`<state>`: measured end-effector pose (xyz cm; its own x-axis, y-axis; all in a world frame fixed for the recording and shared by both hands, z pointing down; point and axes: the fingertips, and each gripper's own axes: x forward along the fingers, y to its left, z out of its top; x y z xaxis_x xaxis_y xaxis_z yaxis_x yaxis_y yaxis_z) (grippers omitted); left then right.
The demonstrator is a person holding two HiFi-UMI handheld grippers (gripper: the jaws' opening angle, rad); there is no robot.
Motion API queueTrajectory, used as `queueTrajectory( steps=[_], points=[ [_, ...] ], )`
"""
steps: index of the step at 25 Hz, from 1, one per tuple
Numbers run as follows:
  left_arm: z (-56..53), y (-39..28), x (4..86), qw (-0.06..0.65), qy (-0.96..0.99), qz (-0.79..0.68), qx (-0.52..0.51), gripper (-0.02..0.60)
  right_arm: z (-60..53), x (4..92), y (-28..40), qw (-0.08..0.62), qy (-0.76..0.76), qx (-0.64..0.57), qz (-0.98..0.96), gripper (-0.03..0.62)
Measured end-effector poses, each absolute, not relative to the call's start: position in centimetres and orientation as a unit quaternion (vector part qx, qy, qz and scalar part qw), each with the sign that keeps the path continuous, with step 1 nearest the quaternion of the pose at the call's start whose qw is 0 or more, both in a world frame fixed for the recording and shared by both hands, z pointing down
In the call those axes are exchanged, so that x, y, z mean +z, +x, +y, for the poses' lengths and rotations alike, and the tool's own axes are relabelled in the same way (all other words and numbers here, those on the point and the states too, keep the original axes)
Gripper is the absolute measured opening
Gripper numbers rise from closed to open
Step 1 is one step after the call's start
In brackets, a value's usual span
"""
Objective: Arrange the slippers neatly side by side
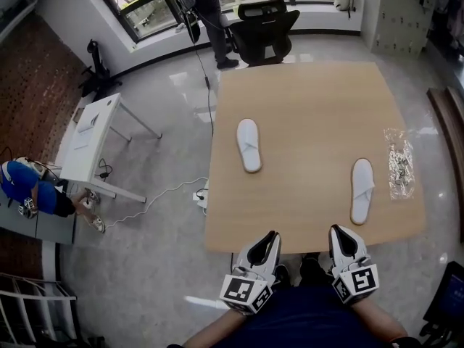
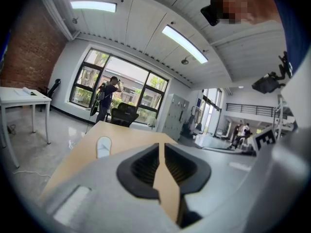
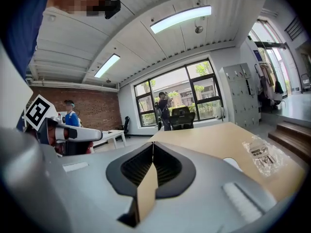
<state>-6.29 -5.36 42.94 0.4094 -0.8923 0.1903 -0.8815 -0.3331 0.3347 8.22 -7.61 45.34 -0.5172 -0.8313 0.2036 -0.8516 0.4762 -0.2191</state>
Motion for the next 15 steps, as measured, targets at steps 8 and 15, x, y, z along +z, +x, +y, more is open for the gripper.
queueTrajectory(
  steps=[8, 15],
  points=[
    [-10.3, -2.9, 42.1, 0.186, 0.802, -0.567, -0.001, 0.035, -13.7, 45.2, 11.0, 0.023, 0.461, 0.158, -0.873, 0.011],
    [-12.8, -2.0, 42.0, 0.188, 0.788, -0.587, 0.007, 0.035, -16.4, 45.8, 13.0, 0.02, 0.455, 0.177, -0.872, 0.011]
  ],
)
